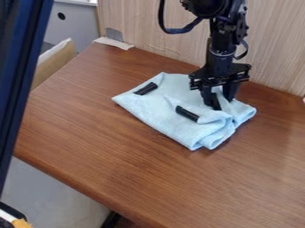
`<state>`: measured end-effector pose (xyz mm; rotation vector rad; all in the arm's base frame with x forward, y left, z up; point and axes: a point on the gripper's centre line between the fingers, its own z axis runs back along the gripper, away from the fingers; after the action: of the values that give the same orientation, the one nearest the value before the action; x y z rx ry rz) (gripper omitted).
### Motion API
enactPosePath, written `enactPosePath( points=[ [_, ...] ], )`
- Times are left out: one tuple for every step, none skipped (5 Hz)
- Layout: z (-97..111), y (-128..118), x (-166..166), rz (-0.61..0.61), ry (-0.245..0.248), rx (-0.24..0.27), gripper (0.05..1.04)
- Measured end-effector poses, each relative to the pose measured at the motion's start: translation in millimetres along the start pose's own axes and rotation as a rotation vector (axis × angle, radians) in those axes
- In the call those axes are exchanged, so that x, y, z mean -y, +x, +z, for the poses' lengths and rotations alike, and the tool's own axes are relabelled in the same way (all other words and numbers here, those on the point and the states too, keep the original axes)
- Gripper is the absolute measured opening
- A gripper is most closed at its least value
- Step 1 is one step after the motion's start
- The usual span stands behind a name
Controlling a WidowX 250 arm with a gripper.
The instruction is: Fold the cloth from top to bottom
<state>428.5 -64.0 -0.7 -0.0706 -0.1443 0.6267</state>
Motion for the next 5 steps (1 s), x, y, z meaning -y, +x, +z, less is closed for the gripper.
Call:
enactPosePath(
  points=[
    [0.0,0.0,0.0,-0.003,0.000,0.000,0.276],
    [-0.9,-1.0,-1.0,-0.002,0.003,-0.003,0.131],
    [-0.9,-1.9,-1.6,-0.001,0.007,-0.008,0.075],
    [0.3,-1.3,-1.5,0.000,0.005,-0.015,0.071],
    [8.6,3.6,7.1,-0.017,-0.020,-0.014,0.070]
  ],
)
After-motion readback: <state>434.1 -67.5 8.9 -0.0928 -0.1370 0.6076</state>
